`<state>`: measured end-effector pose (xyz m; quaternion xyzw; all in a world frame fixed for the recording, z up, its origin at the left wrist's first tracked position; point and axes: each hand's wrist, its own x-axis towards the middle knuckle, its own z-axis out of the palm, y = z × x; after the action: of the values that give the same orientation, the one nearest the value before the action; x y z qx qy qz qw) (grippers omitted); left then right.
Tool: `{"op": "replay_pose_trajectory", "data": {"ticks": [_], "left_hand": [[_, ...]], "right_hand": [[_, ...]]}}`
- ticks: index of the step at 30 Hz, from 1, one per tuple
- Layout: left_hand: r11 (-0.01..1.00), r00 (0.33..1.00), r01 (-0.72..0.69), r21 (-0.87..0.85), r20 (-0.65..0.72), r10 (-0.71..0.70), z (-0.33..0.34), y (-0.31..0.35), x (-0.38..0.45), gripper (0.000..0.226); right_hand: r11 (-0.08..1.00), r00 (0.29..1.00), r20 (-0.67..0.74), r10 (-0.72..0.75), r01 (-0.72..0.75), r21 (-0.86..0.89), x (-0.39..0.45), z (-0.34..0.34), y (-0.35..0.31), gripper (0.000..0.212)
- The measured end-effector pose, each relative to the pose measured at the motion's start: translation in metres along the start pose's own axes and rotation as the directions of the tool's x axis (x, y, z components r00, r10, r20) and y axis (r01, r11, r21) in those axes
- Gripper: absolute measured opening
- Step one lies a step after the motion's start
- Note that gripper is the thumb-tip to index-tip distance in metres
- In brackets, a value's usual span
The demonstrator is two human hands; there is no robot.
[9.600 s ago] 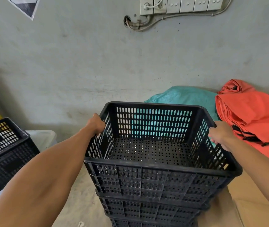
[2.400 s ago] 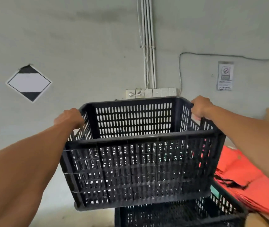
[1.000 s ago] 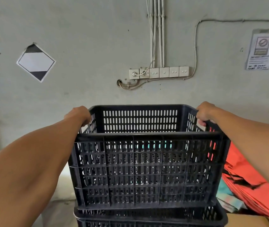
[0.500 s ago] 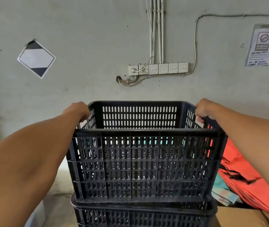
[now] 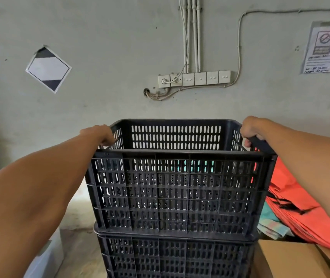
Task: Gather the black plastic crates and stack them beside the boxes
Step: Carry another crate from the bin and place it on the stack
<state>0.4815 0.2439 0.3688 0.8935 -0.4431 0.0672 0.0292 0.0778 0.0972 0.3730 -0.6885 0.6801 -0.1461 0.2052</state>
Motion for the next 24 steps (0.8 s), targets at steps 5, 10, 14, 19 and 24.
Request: {"op": "replay_pose_trajectory", "data": {"ticks": [5, 10, 14, 19, 24], "left_hand": [[1.0, 1.0, -0.01, -0.017, -0.005, 0.01, 0.004, 0.001, -0.011, 0.055], [0.966, 0.974, -0.217, -0.143, -0.098, 0.204, -0.007, 0.01, -0.025, 0.051], [0.816, 0.889, -0.449, -0.364, -0.274, 0.367, -0.008, 0.013, -0.055, 0.051], [0.803, 0.868, -0.44, -0.402, -0.42, 0.266, -0.003, 0.008, -0.087, 0.063], [0.886, 0.845, -0.368, -0.282, -0.499, 0.192, 0.014, 0.006, -0.105, 0.063]], "right_hand": [[0.968, 0.993, -0.076, -0.088, 0.067, -0.243, -0.021, 0.004, -0.004, 0.045], [0.919, 0.955, -0.004, -0.296, 0.284, -0.274, -0.064, 0.007, -0.021, 0.065], [0.847, 0.85, -0.029, -0.525, 0.519, -0.111, -0.105, 0.041, -0.021, 0.081], [0.741, 0.705, -0.255, -0.662, 0.564, -0.365, -0.119, 0.059, -0.015, 0.08], [0.712, 0.686, -0.23, -0.69, 0.586, -0.387, -0.109, 0.059, -0.015, 0.078]]}}
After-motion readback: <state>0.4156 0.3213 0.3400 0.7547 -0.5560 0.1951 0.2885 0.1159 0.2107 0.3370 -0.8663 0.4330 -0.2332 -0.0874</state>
